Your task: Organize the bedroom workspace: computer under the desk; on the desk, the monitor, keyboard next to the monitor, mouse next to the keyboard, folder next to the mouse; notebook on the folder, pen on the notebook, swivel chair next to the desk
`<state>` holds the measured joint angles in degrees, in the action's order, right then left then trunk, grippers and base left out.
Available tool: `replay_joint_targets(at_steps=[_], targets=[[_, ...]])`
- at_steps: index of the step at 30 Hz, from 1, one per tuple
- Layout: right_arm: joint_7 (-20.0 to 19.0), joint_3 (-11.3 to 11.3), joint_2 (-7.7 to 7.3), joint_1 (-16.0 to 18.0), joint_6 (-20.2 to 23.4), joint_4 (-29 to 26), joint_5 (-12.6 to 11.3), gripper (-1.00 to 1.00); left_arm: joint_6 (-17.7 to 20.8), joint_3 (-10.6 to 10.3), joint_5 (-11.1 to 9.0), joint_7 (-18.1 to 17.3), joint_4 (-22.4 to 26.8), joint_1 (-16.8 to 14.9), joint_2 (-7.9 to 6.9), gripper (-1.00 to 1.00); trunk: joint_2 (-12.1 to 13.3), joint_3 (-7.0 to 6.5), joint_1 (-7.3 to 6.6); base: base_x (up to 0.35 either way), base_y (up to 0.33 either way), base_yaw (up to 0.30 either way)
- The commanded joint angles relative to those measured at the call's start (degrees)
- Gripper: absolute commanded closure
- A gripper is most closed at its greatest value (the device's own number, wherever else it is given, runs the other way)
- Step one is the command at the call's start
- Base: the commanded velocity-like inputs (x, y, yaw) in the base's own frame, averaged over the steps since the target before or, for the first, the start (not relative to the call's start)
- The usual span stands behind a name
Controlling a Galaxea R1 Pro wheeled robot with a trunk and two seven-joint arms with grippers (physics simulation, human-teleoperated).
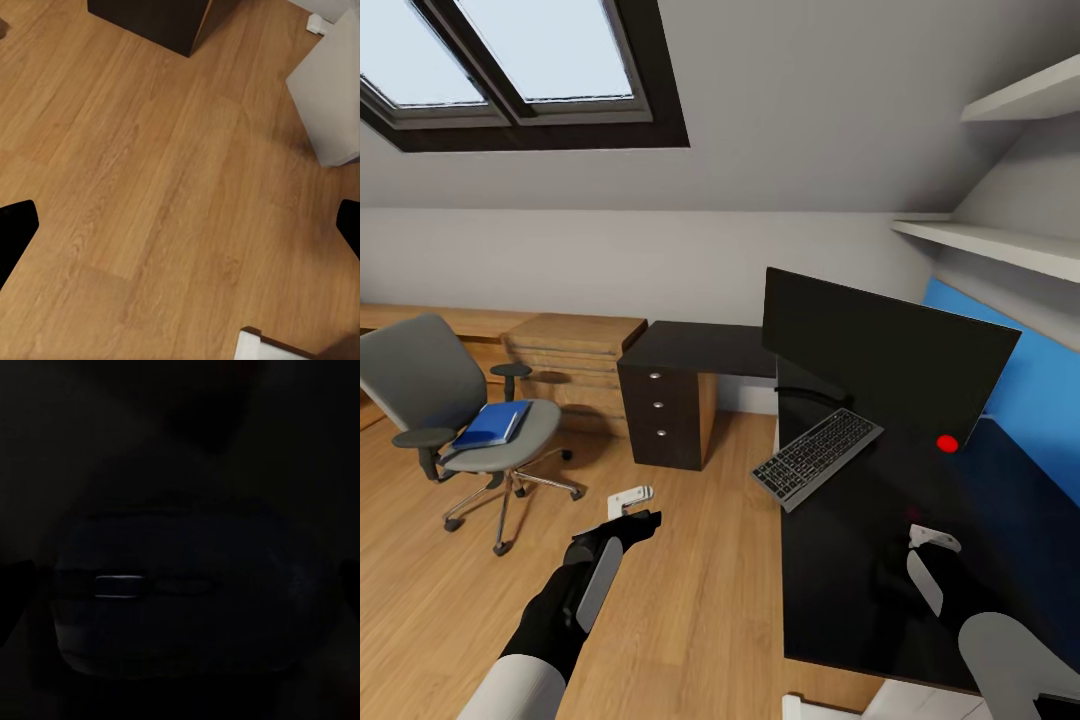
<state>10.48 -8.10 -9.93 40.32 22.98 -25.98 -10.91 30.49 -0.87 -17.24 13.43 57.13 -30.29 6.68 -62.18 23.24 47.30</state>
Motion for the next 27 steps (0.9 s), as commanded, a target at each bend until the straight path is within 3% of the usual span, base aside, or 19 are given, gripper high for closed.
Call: replay_joint_targets(at_steps=[1,4,5,27], targets=[[0.3,0.0,0.00,0.0,0.2,-0.1,-0.6,-1.00,0.2,-0.1,-0.6,0.5,0.1,0.0,-0.01,-1.00,0.0,0.07,0.00,0.000,0.000,0.000],[0.3,0.1,0.00,0.0,0.2,-0.1,-0.6,-1.00,0.2,-0.1,-0.6,0.5,0.1,0.0,0.00,-1.00,0.0,0.07,0.00,0.000,0.000,0.000],[0.4,0.1,0.00,0.0,0.2,-0.1,-0.6,1.00,0.2,-0.1,-0.6,0.5,0.1,0.0,0.00,-1.00,0.0,0.07,0.00,0.000,0.000,0.000],[0.4,0.4,0.00,0.0,0.2,-0.2,-0.6,1.00,0.2,0.0,-0.7,0.5,0.1,0.0,-0.09,-1.00,0.0,0.07,0.00,0.000,0.000,0.000]])
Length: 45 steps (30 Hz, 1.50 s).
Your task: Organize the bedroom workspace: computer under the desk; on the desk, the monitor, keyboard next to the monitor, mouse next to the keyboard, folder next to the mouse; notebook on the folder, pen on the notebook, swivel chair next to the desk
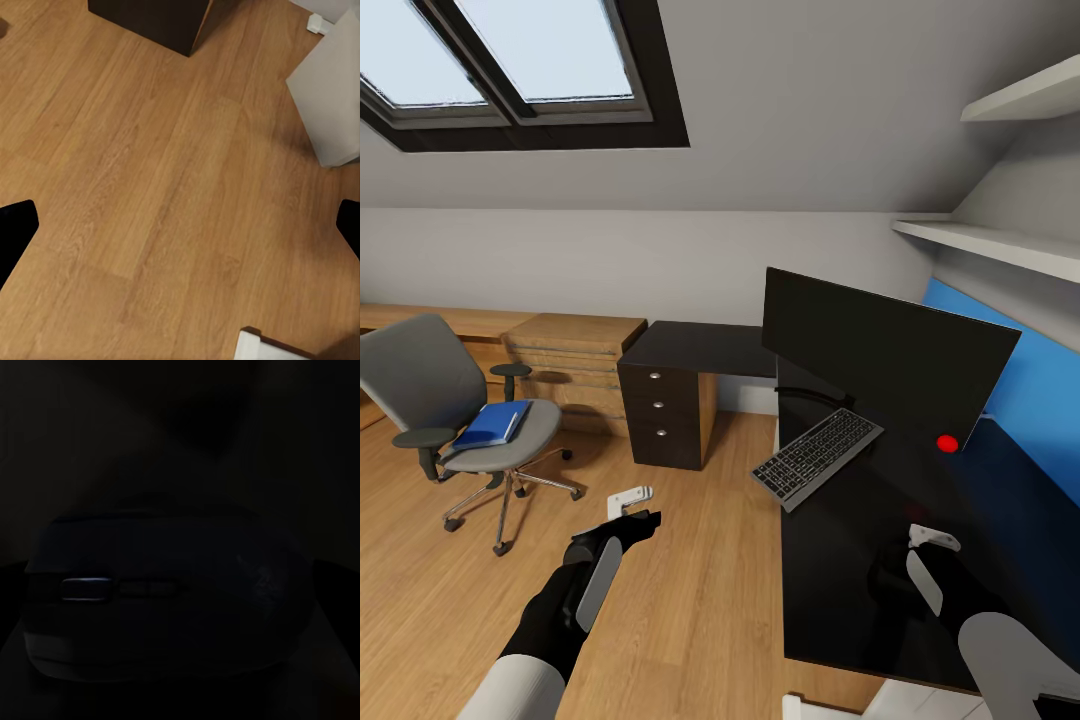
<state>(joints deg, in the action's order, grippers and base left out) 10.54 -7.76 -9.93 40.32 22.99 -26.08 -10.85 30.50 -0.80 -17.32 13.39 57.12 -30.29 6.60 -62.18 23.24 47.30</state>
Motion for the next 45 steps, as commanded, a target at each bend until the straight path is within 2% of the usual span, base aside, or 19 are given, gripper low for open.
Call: replay_joint_targets(at_steps=[1,6,14,16,18,19,21,22,23,27,31,32,45], targets=[[0.4,0.0,0.00,0.0,0.2,-0.1,-0.7,1.00,0.2,-0.1,-0.6,0.5,0.1,0.0,-0.01,-1.00,0.0,0.07,0.00,0.000,0.000,0.000],[0.6,0.0,0.07,0.0,-1.0,-4.0,-0.5,1.00,0.1,-0.2,-0.5,0.6,0.1,0.0,-0.01,-1.00,2.0,-0.83,-1.09,0.000,0.000,0.000],[0.6,-0.1,0.12,0.0,-0.7,-5.4,-0.6,1.00,0.1,-0.2,-0.4,0.7,0.1,0.0,-0.01,-1.00,5.2,-2.27,-2.85,0.000,0.000,0.000],[0.6,0.0,0.41,-0.2,-0.3,-8.0,-0.6,1.00,0.0,-0.2,-0.3,0.8,0.1,0.0,-0.01,-1.00,6.0,-2.63,-3.29,0.000,0.000,0.000],[0.7,-0.1,1.60,-0.8,0.8,-12.9,-0.6,1.00,0.0,-0.2,-0.3,0.8,0.1,0.0,-0.01,-1.00,6.8,-2.98,-3.73,0.000,0.000,0.000],[0.7,-0.1,3.36,-4.0,4.8,-20.9,-0.6,1.00,0.0,-0.2,-0.3,0.8,0.1,0.0,0.01,-1.00,7.2,-3.16,-3.95,0.000,0.000,0.000],[0.7,-0.1,4.46,-8.4,8.8,-29.3,-0.7,1.00,-0.1,-0.2,-0.3,0.7,0.2,0.0,0.04,-1.00,8.0,-3.52,-4.39,0.000,0.000,0.000],[0.7,-0.1,4.76,-9.0,9.5,-30.9,-0.7,1.00,-0.1,-0.2,-0.3,0.7,0.3,0.0,0.05,-1.00,8.4,-3.70,-4.61,0.000,0.000,0.000],[0.7,-0.1,5.89,-10.4,11.5,-34.8,-0.7,1.00,-0.1,-0.2,-0.3,0.7,0.4,0.0,0.06,-1.00,8.8,-3.88,-4.83,0.000,0.000,0.000],[0.7,-0.1,8.15,-12.2,14.5,-41.8,-0.7,1.00,-0.1,-0.2,-0.3,0.3,0.2,0.0,0.00,-1.00,8.8,-3.88,-4.83,0.000,0.000,0.000],[0.7,-0.1,8.37,-12.4,14.6,-42.4,-0.7,1.00,-0.2,-0.2,-0.4,0.1,0.1,0.0,-0.12,-1.00,8.8,-3.88,-4.83,-0.011,0.015,0.000],[0.7,-0.1,8.50,-12.5,14.3,-42.5,-0.7,1.00,-0.2,-0.2,-0.6,0.1,0.0,0.1,-0.59,-1.00,8.8,-3.88,-4.83,-0.156,0.287,0.000],[0.7,-0.1,8.52,-12.5,14.1,-42.6,-0.7,1.00,-0.3,-0.2,-0.4,0.1,0.0,0.1,-0.63,-1.00,8.8,-3.88,-4.83,-0.090,0.313,0.000]])
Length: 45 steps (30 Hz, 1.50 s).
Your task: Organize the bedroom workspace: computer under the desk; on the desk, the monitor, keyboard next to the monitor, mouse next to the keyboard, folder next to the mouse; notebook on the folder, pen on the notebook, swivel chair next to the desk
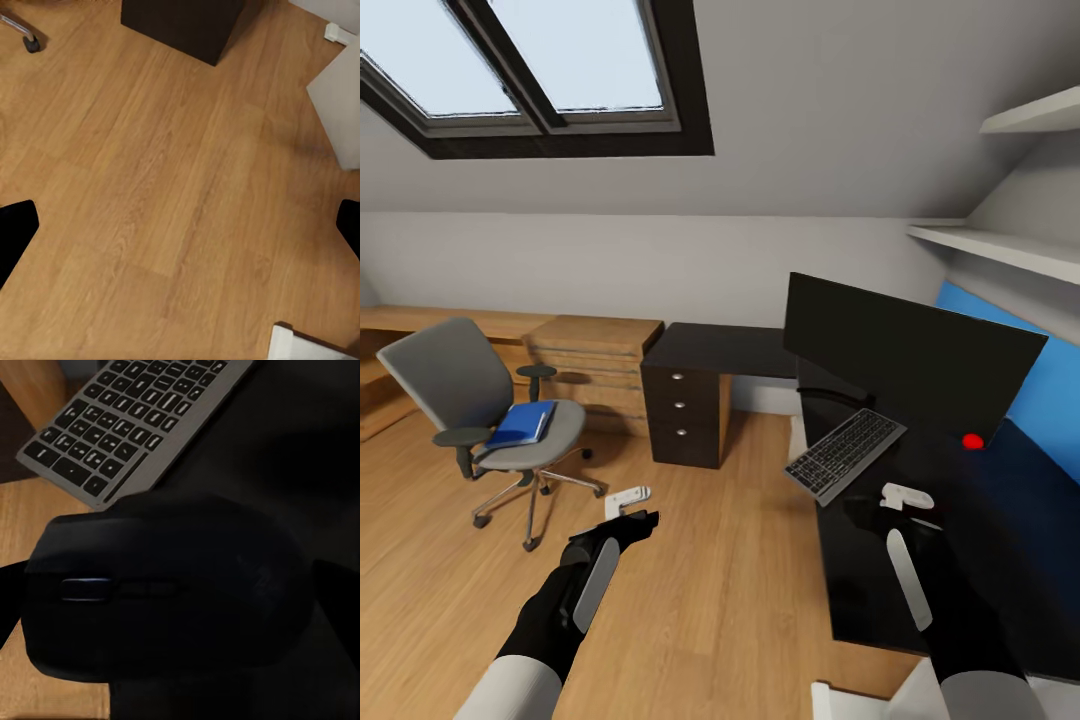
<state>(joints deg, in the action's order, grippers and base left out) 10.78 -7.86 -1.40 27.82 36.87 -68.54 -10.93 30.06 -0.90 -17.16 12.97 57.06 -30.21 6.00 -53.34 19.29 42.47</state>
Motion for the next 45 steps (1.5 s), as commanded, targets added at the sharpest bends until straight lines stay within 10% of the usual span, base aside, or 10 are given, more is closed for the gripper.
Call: replay_joint_targets(at_steps=[1,45], targets=[[0.5,0.0,-0.01,0.0,0.2,-0.1,-0.6,1.00,0.2,-0.1,-0.6,0.5,0.1,0.0,-0.02,-1.00,-0.1,0.07,0.01,-0.003,0.334,0.000],[0.8,0.1,0.87,0.0,0.0,-0.1,-0.1,1.00,0.3,-0.2,-0.5,0.7,0.1,0.0,0.07,-1.00,-0.1,-0.06,0.01,0.161,0.126,0.089]])
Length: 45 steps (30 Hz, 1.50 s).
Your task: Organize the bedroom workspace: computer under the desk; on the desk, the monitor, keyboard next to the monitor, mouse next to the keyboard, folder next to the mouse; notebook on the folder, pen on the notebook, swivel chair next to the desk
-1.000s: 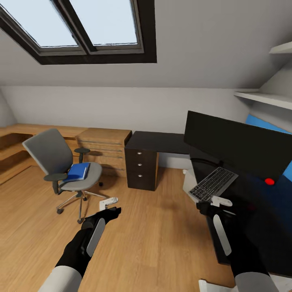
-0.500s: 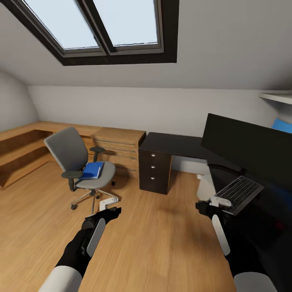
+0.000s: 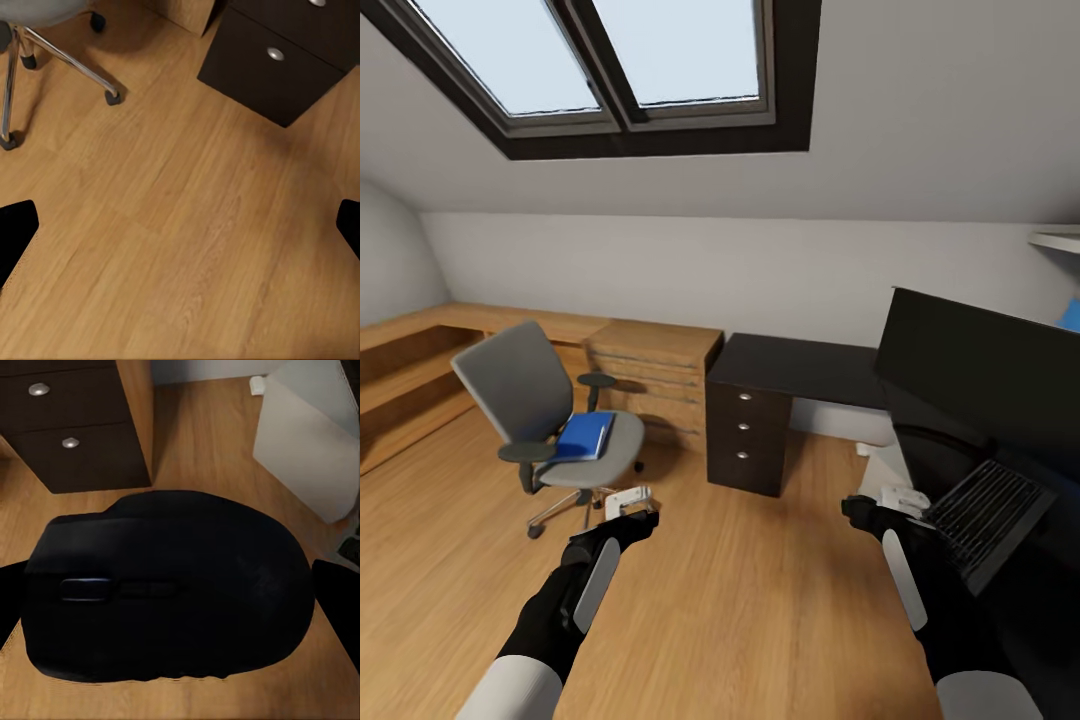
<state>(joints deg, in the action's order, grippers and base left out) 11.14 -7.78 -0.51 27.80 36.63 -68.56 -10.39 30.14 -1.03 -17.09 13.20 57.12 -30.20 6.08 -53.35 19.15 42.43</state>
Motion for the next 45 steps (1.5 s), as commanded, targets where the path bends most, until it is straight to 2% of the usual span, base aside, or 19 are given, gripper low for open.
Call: replay_joint_targets(at_steps=[1,9,19,43,45], targets=[[0.5,0.0,-0.02,0.0,0.2,-0.1,-0.6,1.00,0.2,-0.1,-0.6,0.5,0.1,0.0,-0.02,-1.00,0.0,0.07,0.04,0.328,0.139,0.000],[0.5,0.0,-0.01,0.1,0.2,-0.1,-0.6,1.00,0.2,-0.1,-0.7,0.5,0.1,0.0,-0.02,-1.00,0.0,-0.02,0.04,0.328,0.155,0.000],[0.5,0.0,-0.01,0.0,0.2,-0.1,-0.6,1.00,0.1,-0.1,-0.6,0.6,0.1,0.0,0.00,-1.00,0.0,-0.84,0.04,0.327,0.120,0.001],[0.5,0.4,0.07,0.0,0.2,0.2,-0.5,1.00,0.2,-0.1,-0.5,0.7,0.1,0.0,-0.02,-1.00,9.6,-5.24,-5.23,0.329,0.001,0.025],[0.5,0.4,0.07,0.0,0.2,0.2,-0.5,1.00,0.2,-0.1,-0.5,0.7,0.1,0.0,-0.02,-1.00,9.6,-5.24,-5.23,0.329,0.000,0.238]])
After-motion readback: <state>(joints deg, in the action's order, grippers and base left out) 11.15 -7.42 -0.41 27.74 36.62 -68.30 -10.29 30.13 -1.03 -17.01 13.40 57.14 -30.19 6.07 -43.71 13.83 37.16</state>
